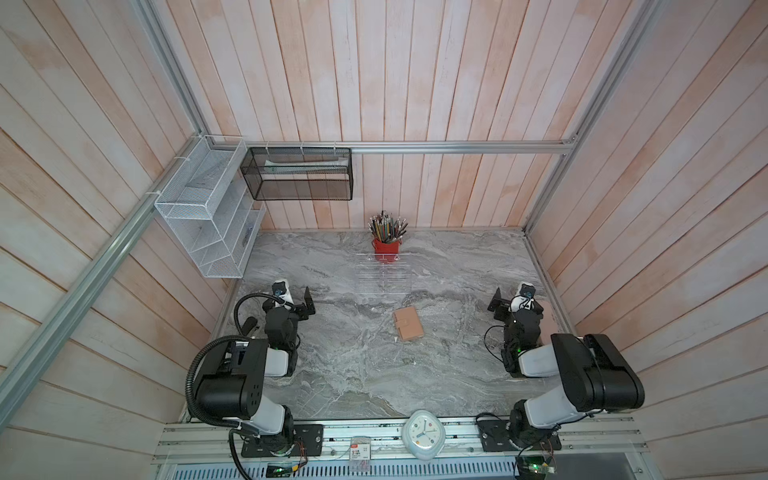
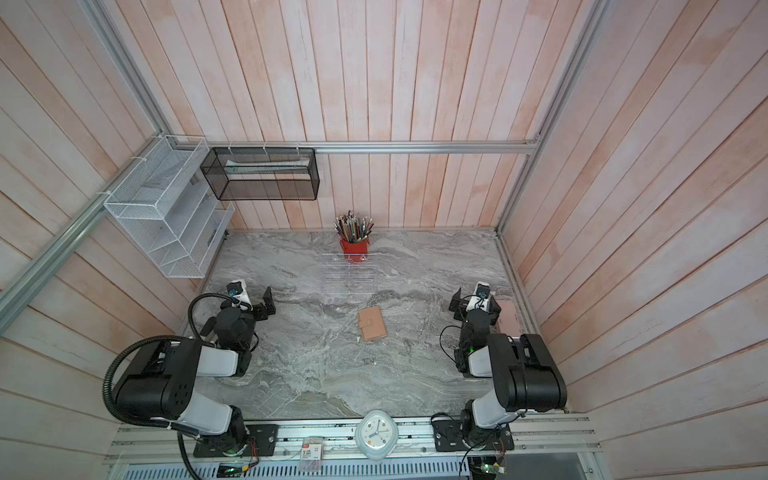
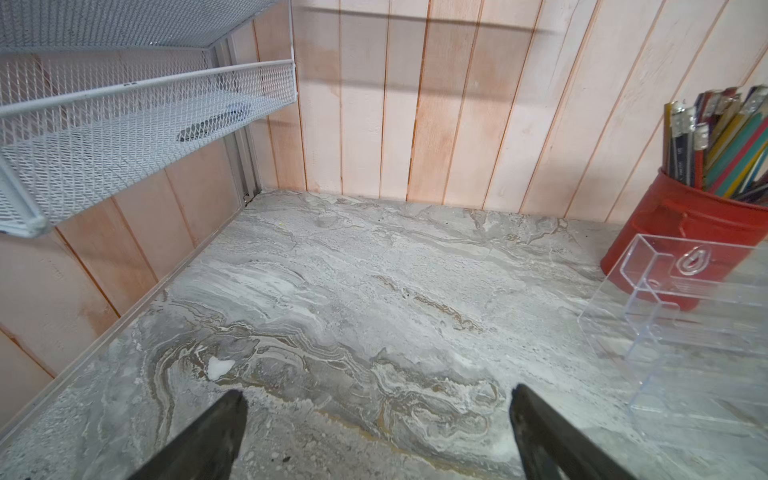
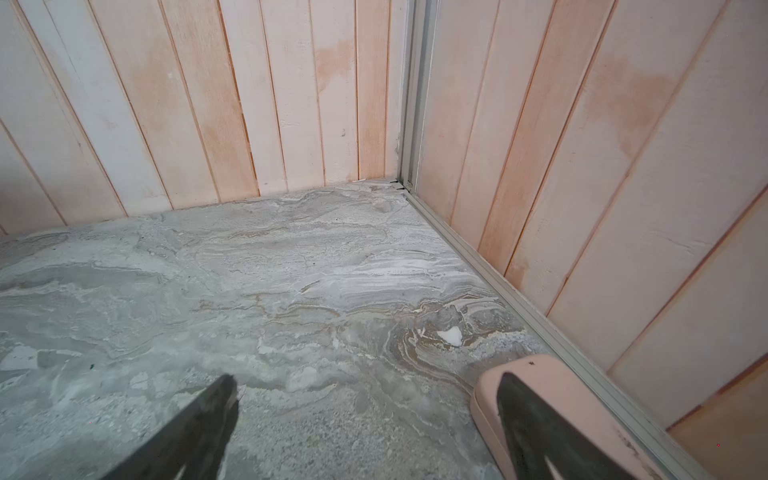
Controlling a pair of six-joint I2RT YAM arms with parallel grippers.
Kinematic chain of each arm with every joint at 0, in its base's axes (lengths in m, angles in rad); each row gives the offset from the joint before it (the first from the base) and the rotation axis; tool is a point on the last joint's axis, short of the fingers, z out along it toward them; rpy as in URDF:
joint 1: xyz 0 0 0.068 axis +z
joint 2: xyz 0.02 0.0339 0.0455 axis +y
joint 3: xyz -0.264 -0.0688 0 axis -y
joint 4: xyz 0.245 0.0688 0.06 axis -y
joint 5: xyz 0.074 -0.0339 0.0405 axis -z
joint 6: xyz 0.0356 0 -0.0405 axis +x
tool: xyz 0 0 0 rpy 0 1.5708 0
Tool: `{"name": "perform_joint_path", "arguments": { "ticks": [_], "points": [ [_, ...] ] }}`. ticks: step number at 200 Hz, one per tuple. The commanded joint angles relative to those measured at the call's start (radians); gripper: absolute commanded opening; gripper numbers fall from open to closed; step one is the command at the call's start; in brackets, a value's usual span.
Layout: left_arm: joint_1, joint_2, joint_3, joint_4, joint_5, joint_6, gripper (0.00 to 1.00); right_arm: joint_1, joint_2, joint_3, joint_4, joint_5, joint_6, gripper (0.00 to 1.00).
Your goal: Take the credit cards out of the card holder
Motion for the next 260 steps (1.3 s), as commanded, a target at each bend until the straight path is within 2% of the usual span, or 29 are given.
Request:
{"name": "perform_joint_path", "arguments": {
  "ticks": [1, 115, 132, 148, 156, 180, 189, 198, 224, 239, 260],
  "points": [
    [-0.005, 0.005, 0.011, 0.016, -0.014, 0.016, 1.0, -0.004, -0.012, 0.015, -0.014, -0.005, 0.009, 0.98],
    [-0.005, 0.004, 0.009, 0.019, -0.015, 0.016, 1.0, -0.005, -0.012, 0.014, -0.015, -0.009, 0.009, 0.98],
    [-0.018, -0.017, 0.028, -0.013, -0.071, 0.013, 1.0, -0.001, -0.033, 0.012, 0.008, -0.008, -0.005, 0.98],
    [-0.028, -0.106, 0.102, -0.235, -0.155, -0.013, 1.0, 0.007, -0.106, 0.061, -0.166, 0.024, -0.003, 0.98],
    [-0.029, -0.147, 0.112, -0.277, -0.18, -0.016, 1.0, 0.007, -0.138, 0.091, -0.258, 0.026, 0.008, 0.98],
    [-0.051, -0.272, 0.15, -0.427, -0.239, -0.016, 1.0, 0.039, -0.214, 0.106, -0.337, 0.086, 0.008, 0.98],
    [-0.068, -0.313, 0.195, -0.544, -0.271, -0.016, 1.0, 0.056, -0.253, 0.112, -0.373, 0.102, 0.017, 0.98],
    [-0.079, -0.345, 0.253, -0.687, -0.281, -0.088, 1.0, 0.078, -0.301, 0.127, -0.441, 0.115, 0.032, 0.98],
    [-0.103, -0.418, 0.379, -0.994, -0.176, -0.258, 1.0, 0.155, -0.418, 0.19, -0.638, 0.13, 0.09, 0.98],
    [-0.132, -0.463, 0.411, -1.079, -0.098, -0.318, 1.0, 0.204, -0.45, 0.249, -0.781, 0.141, 0.146, 0.98],
    [-0.208, -0.535, 0.426, -1.158, -0.051, -0.394, 1.0, 0.296, -0.452, 0.331, -0.938, 0.161, 0.179, 0.98]
  ]
}}
